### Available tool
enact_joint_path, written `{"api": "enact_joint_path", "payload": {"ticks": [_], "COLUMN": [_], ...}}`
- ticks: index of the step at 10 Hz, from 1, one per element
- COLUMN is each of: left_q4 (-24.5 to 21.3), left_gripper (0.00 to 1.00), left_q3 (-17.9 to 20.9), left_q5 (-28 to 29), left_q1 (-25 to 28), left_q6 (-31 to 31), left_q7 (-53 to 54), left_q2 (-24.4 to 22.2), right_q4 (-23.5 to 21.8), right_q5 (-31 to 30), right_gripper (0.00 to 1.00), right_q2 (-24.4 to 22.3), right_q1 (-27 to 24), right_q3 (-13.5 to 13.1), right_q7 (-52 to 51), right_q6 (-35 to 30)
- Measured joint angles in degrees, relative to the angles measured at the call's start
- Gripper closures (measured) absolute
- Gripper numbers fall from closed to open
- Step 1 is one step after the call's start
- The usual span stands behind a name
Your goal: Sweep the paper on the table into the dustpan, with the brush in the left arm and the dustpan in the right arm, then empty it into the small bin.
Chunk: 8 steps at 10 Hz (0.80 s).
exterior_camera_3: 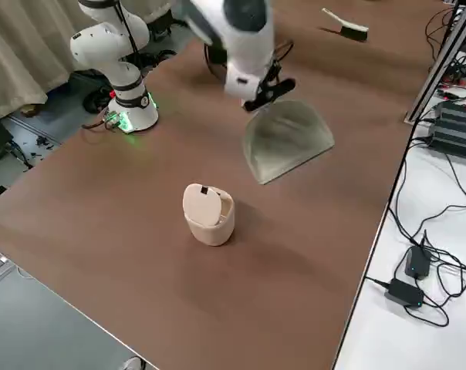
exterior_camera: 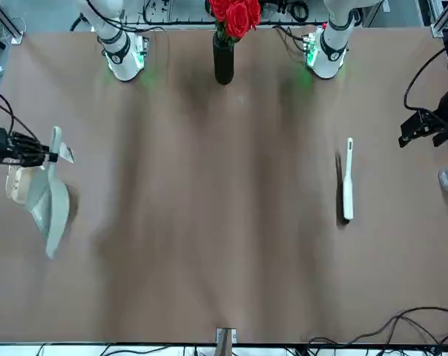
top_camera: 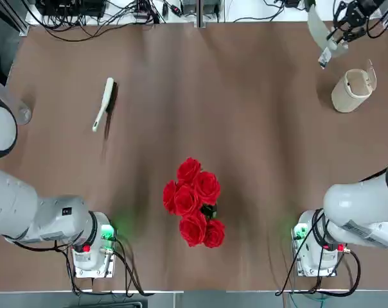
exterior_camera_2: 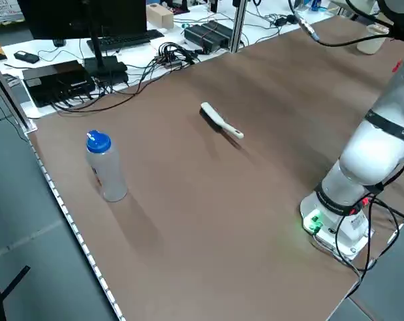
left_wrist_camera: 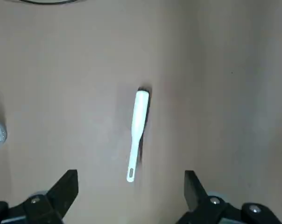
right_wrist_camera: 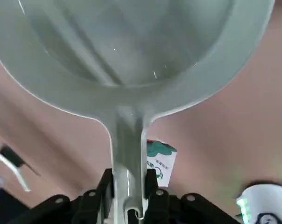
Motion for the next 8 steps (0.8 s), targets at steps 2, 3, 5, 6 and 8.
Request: {"api": "enact_joint_path", "payload": {"ticks": [2, 3, 5, 6, 8], "left_q4": [0.00, 0.00, 0.00, 0.00, 0.00], "left_gripper": [0.00, 0.00, 0.00, 0.00, 0.00], "left_q3": [0.06, 0.12, 0.27, 0.27, 0.26], "left_q5": [0.00, 0.00, 0.00, -0.01, -0.01], "left_q1": [0.09, 0.13, 0.33, 0.33, 0.31], "left_q6": [0.00, 0.00, -0.01, -0.02, -0.04], "left_q7": [0.00, 0.00, 0.00, 0.00, 0.00], "left_q2": [0.00, 0.00, 0.00, 0.00, 0.00], "right_q4": [-0.03, -0.15, -0.79, -1.23, -2.81], "right_q5": [-6.08, -7.85, -13.61, -15.58, -19.25], "right_gripper": [0.67, 0.67, 0.67, 0.67, 0.67], "right_q2": [-1.14, -1.23, -1.22, -1.21, -1.21], "right_q1": [1.29, 3.07, 6.08, 6.47, 6.84], "right_q3": [4.30, 4.95, 7.55, 10.14, 13.70], "right_q7": [-5.61, -6.96, -10.26, -11.34, -18.56], "right_q6": [1.07, 2.21, 4.90, 6.13, 8.63]}}
